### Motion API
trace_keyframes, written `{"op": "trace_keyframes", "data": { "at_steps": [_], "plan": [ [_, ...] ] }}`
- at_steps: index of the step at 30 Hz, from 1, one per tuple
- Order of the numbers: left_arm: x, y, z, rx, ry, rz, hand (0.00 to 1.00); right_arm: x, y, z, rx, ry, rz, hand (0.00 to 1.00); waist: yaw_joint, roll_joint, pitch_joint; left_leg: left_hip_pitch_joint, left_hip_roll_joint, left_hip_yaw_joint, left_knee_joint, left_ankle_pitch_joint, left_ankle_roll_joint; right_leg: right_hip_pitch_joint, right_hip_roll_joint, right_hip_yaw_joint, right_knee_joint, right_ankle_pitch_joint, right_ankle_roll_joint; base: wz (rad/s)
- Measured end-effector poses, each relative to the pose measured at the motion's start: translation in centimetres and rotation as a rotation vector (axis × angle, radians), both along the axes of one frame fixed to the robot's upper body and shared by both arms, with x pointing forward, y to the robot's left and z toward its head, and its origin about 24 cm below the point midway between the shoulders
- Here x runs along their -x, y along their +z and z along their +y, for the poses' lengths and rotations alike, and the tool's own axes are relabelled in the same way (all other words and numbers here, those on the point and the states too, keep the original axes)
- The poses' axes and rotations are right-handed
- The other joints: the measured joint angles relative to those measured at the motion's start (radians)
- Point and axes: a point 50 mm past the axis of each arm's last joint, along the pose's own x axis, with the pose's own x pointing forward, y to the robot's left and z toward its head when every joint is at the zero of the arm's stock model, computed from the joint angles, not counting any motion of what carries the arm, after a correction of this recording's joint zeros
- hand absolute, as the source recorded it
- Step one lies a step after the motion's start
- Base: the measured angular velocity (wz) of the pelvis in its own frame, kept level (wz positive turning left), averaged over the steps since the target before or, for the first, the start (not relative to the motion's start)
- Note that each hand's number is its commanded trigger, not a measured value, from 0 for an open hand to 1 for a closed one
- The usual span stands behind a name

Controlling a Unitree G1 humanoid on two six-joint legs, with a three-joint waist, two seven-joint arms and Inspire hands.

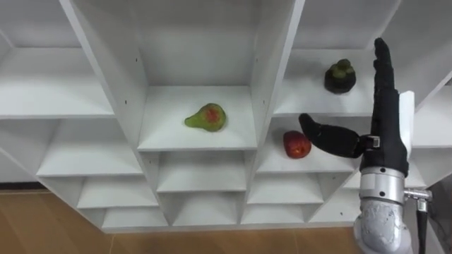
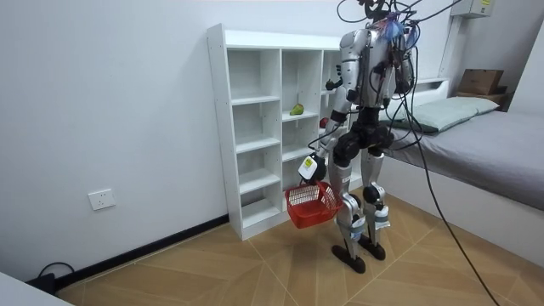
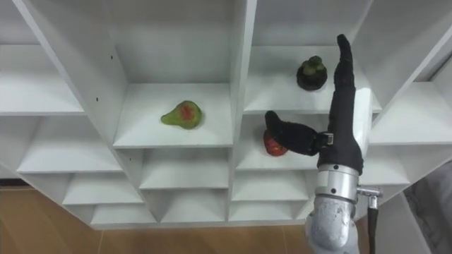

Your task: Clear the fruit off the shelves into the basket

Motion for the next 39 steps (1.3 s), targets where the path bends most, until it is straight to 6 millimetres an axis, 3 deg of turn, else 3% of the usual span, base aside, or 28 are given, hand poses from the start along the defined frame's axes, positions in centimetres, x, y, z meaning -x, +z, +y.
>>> {"op": "trace_keyframes", "data": {
  "at_steps": [8, 19, 25, 30, 35, 39],
  "plan": [
    [-0.1, 0.1, 0.1, -0.007, -0.024, 0.001, 1.0, -1.3, 2.0, -1.6, 0.018, -0.026, -0.075, 0.0, -0.001, -0.003, -0.0017, 0.002, 0.0, -0.005, 0.0, 0.0, 0.0, 0.008, -0.001, -0.015, 0.001, 0.002, 0.001, 0.02],
    [0.3, 0.0, 0.2, -0.001, -0.043, 0.031, 1.0, -1.6, 0.7, -2.4, -0.03, -0.029, -0.002, 0.0, 0.001, -0.01, 0.0009, 0.005, -0.001, -0.018, 0.0, 0.0, 0.0, 0.014, -0.002, -0.025, -0.002, 0.002, 0.001, 0.03],
    [1.0, 0.0, 0.3, 0.019, -0.031, 0.059, 1.0, -1.7, -0.3, -2.6, -0.033, -0.012, 0.062, 0.0, 0.0, -0.026, 0.0013, 0.004, -0.001, -0.022, 0.003, 0.001, -0.001, 0.017, -0.002, -0.026, -0.002, 0.002, 0.001, 0.0],
    [1.4, 0.0, 0.3, 0.013, -0.068, 0.092, 1.0, -2.2, -0.7, -2.9, -0.041, -0.009, 0.087, 0.0, 0.001, -0.035, 0.0062, 0.002, -0.001, -0.028, 0.014, 0.001, -0.001, 0.022, -0.003, -0.028, -0.002, 0.002, 0.001, 0.04],
    [1.6, 0.0, 0.3, 0.018, -0.087, 0.107, 1.0, -2.3, -0.7, -2.8, -0.051, 0.004, 0.09, 0.0, 0.001, -0.032, 0.0076, 0.002, -0.001, -0.028, 0.019, 0.001, -0.001, 0.024, -0.004, -0.027, 0.001, 0.002, 0.001, 0.01],
    [1.6, -0.1, 0.2, 0.02, -0.102, 0.115, 1.0, -2.3, -0.6, -2.9, -0.053, 0.002, 0.089, 0.0, 0.0, -0.022, 0.0016, 0.003, -0.001, -0.028, 0.019, 0.0, -0.001, 0.025, -0.004, -0.026, 0.001, 0.003, 0.0, 0.0]
  ]
}}
